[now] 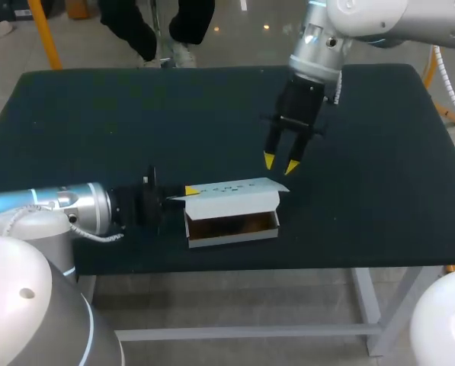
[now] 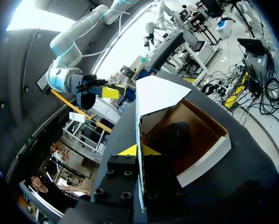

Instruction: Assemble the packaging by folding the flat box into shape, placing the metal phone stand inside, and closing the box properly

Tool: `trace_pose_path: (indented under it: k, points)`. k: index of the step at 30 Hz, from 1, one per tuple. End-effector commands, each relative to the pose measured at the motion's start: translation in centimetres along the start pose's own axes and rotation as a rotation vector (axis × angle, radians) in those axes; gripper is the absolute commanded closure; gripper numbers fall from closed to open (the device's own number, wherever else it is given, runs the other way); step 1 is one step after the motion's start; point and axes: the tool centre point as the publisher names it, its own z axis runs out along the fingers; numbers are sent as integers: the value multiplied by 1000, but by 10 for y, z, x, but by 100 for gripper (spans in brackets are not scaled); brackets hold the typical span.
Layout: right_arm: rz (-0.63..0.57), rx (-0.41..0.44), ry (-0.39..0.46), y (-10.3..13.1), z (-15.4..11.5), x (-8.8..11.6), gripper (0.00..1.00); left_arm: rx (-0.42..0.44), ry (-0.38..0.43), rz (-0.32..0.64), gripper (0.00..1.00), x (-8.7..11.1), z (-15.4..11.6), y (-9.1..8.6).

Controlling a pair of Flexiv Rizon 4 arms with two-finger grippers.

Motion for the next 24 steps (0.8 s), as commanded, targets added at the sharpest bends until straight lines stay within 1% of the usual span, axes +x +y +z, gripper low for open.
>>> trace_pose_path:
  k: [1,12,24]
  points:
    - [-13,37,8,4,4,-3,56,2,-14,8,100,4,-1,0]
    - [-56,66,8,4,19,-5,56,14,-28,52,100,10,-1,-2]
    - [-107,71,2,2,31,-8,56,9,-29,60,100,11,-1,-2]
